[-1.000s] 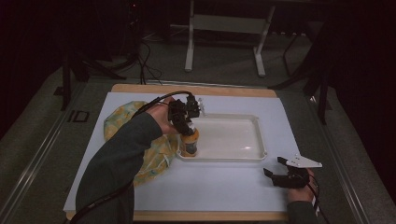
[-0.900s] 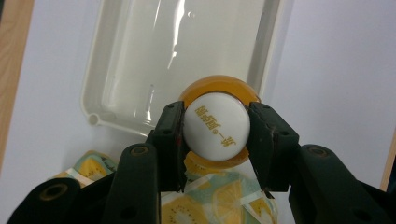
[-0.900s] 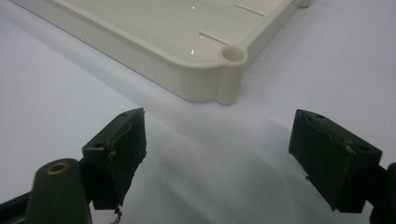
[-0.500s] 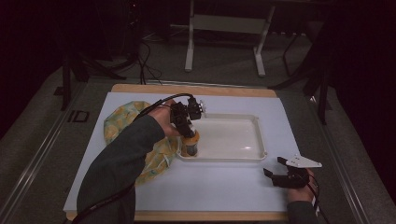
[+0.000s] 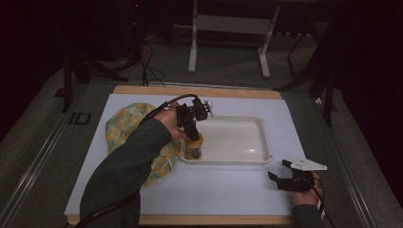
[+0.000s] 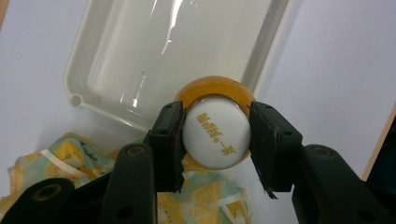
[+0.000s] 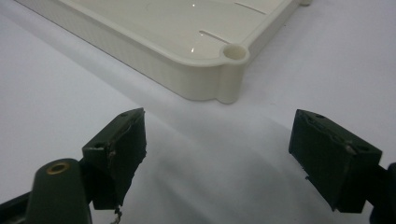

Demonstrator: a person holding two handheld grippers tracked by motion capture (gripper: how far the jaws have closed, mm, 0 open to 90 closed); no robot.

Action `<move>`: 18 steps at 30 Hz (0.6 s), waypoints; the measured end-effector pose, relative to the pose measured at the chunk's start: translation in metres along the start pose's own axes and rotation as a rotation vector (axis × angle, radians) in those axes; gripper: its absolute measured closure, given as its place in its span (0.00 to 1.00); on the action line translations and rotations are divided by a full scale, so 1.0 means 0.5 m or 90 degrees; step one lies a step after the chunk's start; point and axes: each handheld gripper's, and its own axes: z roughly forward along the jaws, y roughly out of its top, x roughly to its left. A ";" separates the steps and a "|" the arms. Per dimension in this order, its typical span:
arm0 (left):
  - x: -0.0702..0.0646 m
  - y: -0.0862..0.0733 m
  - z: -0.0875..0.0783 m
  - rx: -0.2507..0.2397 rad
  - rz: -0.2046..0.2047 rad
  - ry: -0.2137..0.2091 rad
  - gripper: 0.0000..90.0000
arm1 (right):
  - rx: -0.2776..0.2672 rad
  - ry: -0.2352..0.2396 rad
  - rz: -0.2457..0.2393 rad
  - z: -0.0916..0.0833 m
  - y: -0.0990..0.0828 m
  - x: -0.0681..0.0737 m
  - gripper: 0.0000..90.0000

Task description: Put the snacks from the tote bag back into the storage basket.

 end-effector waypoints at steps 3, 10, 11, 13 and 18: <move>-0.003 0.003 -0.001 0.011 0.017 0.003 0.66 | 0.000 0.000 0.000 0.000 0.000 0.000 0.21; -0.009 0.005 -0.002 0.020 0.060 0.003 0.66 | 0.000 0.000 0.000 0.000 0.000 0.000 0.20; -0.009 0.006 -0.003 0.023 0.069 0.003 0.66 | 0.000 0.001 0.000 0.000 0.000 0.000 0.20; -0.010 0.006 -0.002 0.022 0.085 0.003 0.66 | 0.000 0.001 0.000 0.000 0.000 0.000 0.20; -0.009 0.003 -0.003 0.011 0.117 -0.002 0.66 | 0.001 0.000 0.000 0.000 0.000 0.000 0.20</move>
